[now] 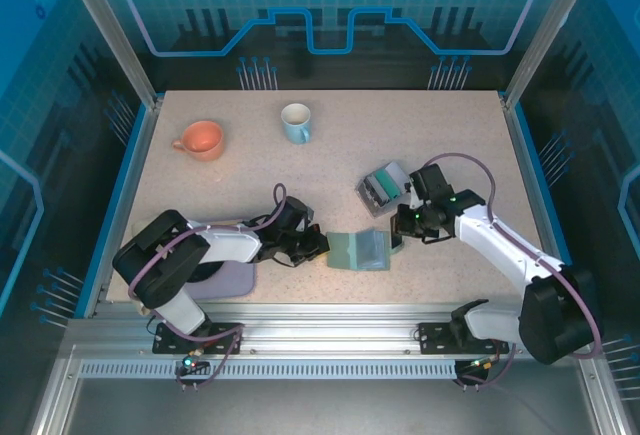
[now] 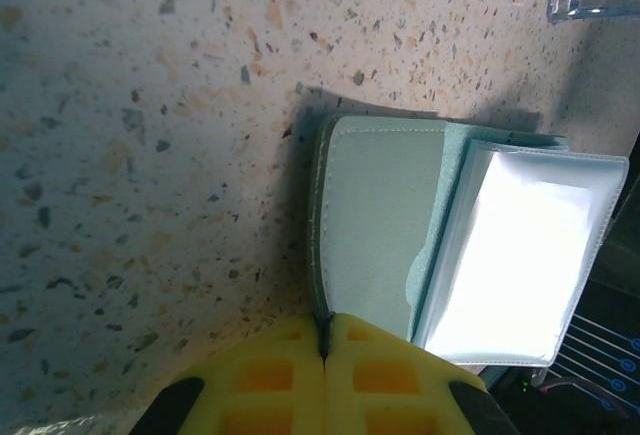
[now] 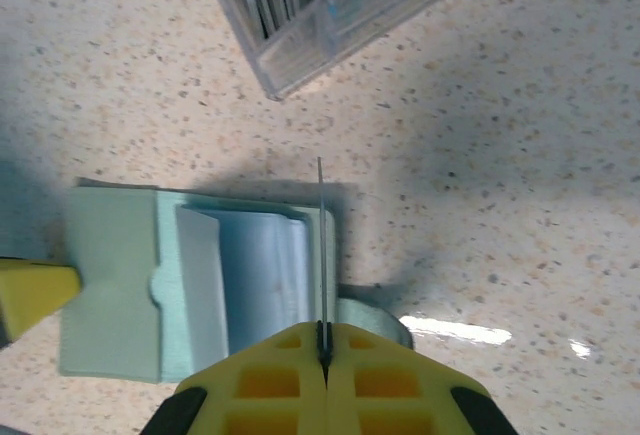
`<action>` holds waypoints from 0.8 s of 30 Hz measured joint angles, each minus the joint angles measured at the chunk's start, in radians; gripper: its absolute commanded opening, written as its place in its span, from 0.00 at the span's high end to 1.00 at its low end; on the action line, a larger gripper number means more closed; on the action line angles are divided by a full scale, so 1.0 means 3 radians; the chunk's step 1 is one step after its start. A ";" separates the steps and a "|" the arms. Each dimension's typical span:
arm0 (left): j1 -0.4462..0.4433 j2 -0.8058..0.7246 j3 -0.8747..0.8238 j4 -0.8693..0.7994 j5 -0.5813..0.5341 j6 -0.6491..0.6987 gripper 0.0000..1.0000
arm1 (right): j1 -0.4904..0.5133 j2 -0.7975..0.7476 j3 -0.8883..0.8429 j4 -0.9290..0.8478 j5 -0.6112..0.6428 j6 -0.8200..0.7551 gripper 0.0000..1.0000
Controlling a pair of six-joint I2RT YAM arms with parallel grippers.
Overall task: Put the credit cards into the card holder
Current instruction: Open the card holder at the bottom-center of the table, then flip over the card slot in the card holder.
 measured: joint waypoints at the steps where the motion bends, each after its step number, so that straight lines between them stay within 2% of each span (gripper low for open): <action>1: 0.0000 0.0001 -0.0001 0.0000 0.0000 0.0001 1.00 | 0.0003 0.0000 -0.0020 0.0047 -0.0045 0.0020 0.98; 24: -0.0004 0.0003 0.0003 -0.0003 -0.0001 0.0001 1.00 | 0.0062 0.0244 -0.0242 0.0404 -0.0370 0.0159 0.98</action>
